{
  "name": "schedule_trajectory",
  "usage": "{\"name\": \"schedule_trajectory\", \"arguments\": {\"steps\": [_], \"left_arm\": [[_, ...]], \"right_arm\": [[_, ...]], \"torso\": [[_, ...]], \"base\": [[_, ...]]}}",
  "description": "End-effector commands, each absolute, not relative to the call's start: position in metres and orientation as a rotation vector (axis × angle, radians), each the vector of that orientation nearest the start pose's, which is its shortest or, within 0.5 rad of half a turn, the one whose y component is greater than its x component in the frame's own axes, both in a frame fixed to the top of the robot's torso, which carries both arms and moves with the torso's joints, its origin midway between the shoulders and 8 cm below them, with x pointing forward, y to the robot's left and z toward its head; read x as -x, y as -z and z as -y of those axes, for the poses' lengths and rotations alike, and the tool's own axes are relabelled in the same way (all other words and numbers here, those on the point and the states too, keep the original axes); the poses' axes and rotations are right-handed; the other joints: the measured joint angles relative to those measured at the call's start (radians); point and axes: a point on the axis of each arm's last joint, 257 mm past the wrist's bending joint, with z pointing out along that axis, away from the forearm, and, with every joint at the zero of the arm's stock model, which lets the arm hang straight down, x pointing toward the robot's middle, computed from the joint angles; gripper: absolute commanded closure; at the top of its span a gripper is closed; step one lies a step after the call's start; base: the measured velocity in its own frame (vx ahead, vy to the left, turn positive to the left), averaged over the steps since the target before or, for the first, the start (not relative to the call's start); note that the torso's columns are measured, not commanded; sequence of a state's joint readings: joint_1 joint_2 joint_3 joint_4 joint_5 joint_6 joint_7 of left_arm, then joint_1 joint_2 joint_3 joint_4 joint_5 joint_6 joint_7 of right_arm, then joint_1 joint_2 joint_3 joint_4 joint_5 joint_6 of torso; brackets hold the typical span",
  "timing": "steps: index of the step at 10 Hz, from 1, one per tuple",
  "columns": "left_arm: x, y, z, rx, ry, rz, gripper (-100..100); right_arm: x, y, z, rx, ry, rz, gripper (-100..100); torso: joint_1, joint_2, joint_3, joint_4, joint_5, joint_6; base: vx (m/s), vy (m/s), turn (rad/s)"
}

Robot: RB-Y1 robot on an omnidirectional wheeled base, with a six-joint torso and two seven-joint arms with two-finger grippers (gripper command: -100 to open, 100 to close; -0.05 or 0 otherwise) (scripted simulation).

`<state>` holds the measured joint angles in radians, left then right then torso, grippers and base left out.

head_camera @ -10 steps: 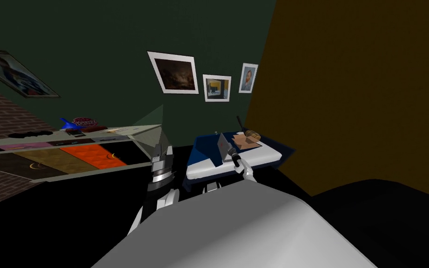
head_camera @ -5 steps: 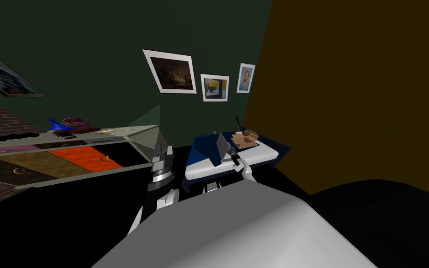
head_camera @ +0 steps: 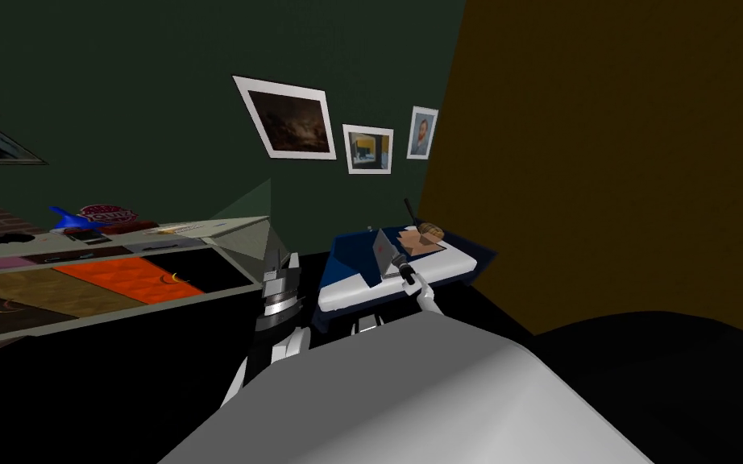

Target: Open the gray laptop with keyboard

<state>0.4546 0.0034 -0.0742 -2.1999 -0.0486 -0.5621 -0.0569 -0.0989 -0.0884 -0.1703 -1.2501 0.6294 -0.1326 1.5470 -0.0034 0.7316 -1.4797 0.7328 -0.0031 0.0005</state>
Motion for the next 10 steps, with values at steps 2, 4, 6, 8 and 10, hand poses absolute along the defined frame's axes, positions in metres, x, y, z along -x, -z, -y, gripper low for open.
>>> {"name": "schedule_trajectory", "arguments": {"steps": [2, 4, 6, 8, 10], "left_arm": [[-0.356, -0.015, -0.243, 0.590, 1.318, -0.645, 0], [-0.356, -0.015, -0.243, 0.590, 1.318, -0.645, 0], [-0.356, -0.015, -0.243, 0.590, 1.318, -0.645, 0], [-0.356, -0.015, -0.243, 0.590, 1.318, -0.645, 0], [-0.356, -0.015, -0.243, 0.590, 1.318, -0.645, 0]], "right_arm": [[-0.557, 0.300, 0.309, 0.461, 0.534, -1.628, 100], [-0.548, 0.315, 0.304, 0.418, 0.468, -1.643, 100], [-0.544, 0.322, 0.301, 0.390, 0.432, -1.650, 100], [-0.539, 0.329, 0.299, 0.362, 0.397, -1.658, 100], [-0.535, 0.336, 0.296, 0.333, 0.362, -1.664, 100]], "torso": [[0.002, 0.003, 0.002, 0.004, 0.002, -0.001], [0.004, 0.004, 0.002, 0.004, 0.003, -0.002], [-0.002, -0.001, 0.000, 0.001, 0.000, -0.001], [0.000, -0.002, -0.001, 0.000, 0.000, -0.001], [0.001, -0.002, -0.001, -0.001, 0.000, -0.002]], "base": [[-0.006, -0.009, 0.008], [0.021, -0.051, -0.017], [0.042, -0.102, 0.000], [0.023, -0.067, -0.016], [0.046, -0.087, -0.017]]}}
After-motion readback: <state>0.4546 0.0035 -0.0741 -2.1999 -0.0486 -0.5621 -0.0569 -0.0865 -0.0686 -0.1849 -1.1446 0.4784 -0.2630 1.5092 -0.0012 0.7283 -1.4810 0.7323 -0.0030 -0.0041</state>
